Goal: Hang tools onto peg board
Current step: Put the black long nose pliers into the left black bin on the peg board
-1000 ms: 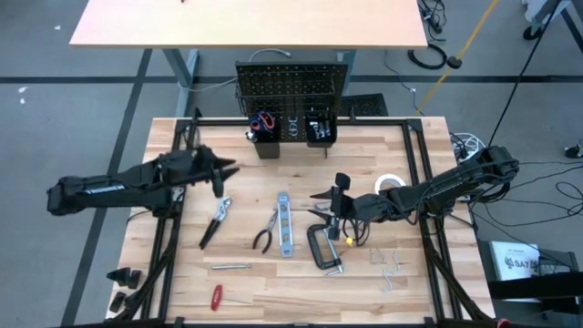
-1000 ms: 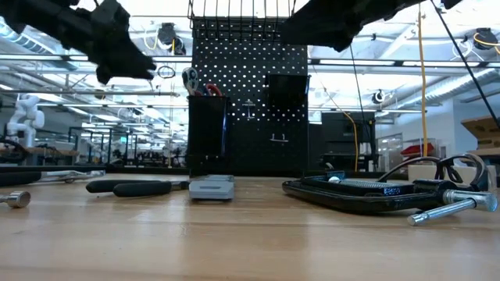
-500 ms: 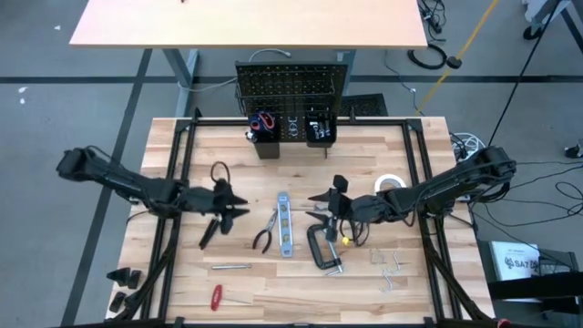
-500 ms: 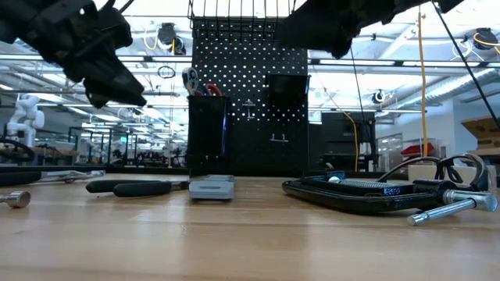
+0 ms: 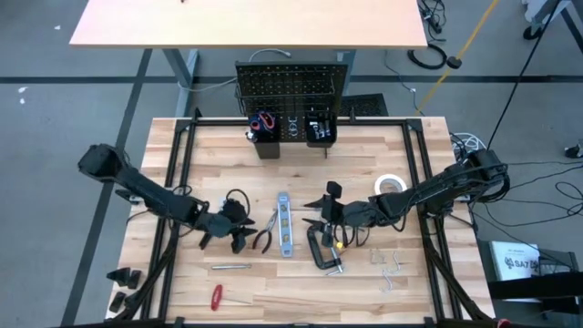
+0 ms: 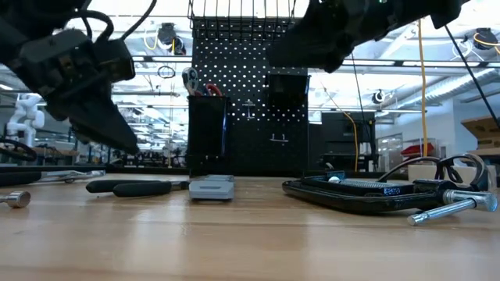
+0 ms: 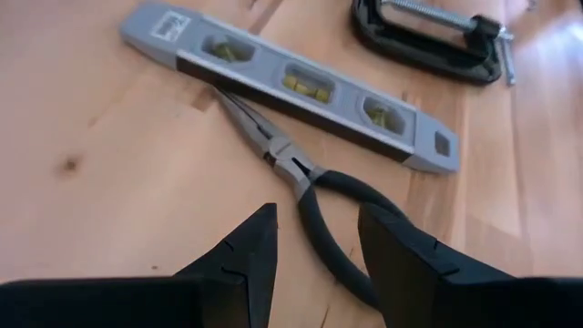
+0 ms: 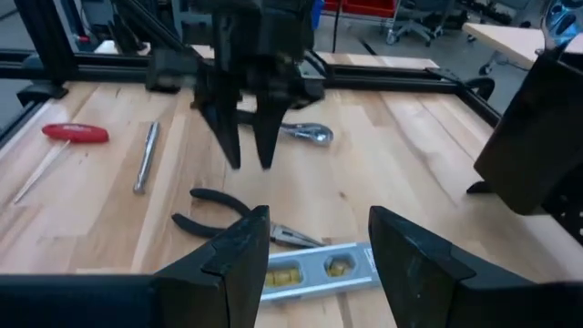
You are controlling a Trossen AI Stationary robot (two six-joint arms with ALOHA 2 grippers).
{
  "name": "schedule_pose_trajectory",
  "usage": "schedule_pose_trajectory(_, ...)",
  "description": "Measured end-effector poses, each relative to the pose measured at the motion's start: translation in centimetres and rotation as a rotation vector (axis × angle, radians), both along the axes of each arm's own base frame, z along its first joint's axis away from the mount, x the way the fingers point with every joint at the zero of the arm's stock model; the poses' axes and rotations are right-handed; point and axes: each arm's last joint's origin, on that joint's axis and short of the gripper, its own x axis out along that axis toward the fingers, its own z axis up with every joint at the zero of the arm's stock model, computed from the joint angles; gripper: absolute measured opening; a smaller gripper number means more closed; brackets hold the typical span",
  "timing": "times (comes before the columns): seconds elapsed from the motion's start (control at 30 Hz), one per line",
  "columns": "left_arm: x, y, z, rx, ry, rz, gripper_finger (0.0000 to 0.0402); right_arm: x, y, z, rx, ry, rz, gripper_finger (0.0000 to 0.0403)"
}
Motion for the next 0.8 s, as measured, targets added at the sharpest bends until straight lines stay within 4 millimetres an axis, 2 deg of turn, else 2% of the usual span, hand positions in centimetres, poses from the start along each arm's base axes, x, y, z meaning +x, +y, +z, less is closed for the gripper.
schedule_pose_trajectory(0.53, 2.2, -1.1, -2.2, 0.056, 0.079, 0.008, 0.0150, 0.0, 0.0, -0.1, -0.026, 0.011, 0.007, 0.0181)
schedule_pose_trajectory(0.8, 2.7, -1.3, -3.5, 0.075, 0.121, 0.014, 0.0150, 0.0, 0.0, -0.1, -0.027, 0.012, 0.005, 0.0180)
